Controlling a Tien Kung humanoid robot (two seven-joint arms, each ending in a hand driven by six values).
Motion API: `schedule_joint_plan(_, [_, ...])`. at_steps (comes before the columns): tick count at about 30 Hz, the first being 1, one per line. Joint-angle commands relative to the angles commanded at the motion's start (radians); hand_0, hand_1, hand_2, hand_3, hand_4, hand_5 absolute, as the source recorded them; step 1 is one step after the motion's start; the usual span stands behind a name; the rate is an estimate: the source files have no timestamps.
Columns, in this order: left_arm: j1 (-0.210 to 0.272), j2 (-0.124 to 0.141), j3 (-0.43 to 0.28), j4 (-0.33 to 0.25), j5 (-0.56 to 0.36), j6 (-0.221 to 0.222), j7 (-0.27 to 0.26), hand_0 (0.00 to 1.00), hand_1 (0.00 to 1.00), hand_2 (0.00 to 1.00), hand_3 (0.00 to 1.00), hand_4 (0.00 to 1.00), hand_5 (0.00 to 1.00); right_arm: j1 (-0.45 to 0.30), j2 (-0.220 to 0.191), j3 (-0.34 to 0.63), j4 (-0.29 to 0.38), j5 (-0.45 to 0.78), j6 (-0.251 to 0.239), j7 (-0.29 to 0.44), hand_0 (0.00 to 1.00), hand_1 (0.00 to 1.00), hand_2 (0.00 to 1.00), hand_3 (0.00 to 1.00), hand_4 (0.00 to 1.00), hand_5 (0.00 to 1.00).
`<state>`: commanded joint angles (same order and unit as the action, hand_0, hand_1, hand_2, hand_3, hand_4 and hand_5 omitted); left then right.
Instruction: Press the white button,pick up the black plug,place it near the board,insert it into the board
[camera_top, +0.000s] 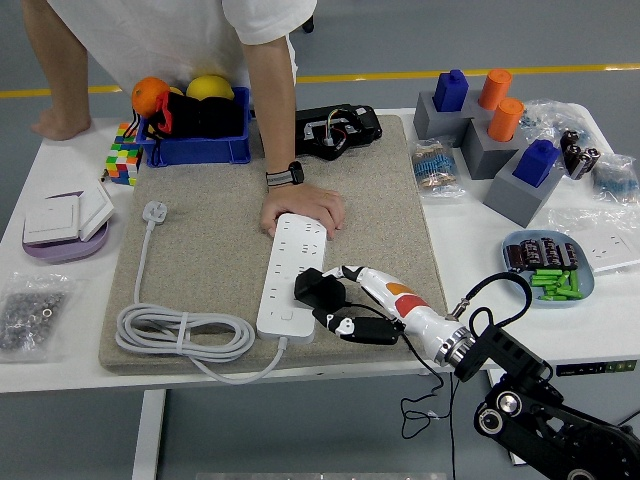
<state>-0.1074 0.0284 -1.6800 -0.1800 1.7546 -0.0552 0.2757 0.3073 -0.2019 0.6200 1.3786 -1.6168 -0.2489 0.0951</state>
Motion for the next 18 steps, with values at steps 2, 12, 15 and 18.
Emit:
schedule_joint_plan(2, [0.000, 0.001, 0.003, 0.000, -0.001, -0.001, 0.000, 0.624, 0.631, 0.638, 0.692, 0.564, 0.390, 0.003, 0.005, -0.005, -0.008, 0.000, 0.000, -0.001, 0.942, 0.820, 0.762, 0.708, 0.758, 0.646])
schedule_joint_plan(12, [0.004, 0.006, -0.001, 0.000, 0.015, -0.004, 0.004, 0.624, 0.631, 0.638, 0.691, 0.563, 0.393, 0.023, 0.027, -0.023, -0.019, -0.007, 0.000, -0.005, 0.940, 0.816, 0.761, 0.707, 0.756, 0.637])
schedule_joint_plan(15, [0.005, 0.008, -0.003, 0.000, 0.020, -0.005, 0.005, 0.626, 0.631, 0.638, 0.693, 0.564, 0.391, 0.031, 0.033, -0.030, -0.015, -0.010, -0.001, -0.007, 0.940, 0.810, 0.753, 0.704, 0.759, 0.631])
schedule_joint_plan(18, [0.006, 0.008, -0.001, 0.000, 0.019, -0.006, 0.005, 0.626, 0.631, 0.638, 0.693, 0.564, 0.391, 0.036, 0.037, -0.036, -0.012, -0.012, -0.001, -0.008, 0.940, 0.810, 0.753, 0.704, 0.759, 0.631])
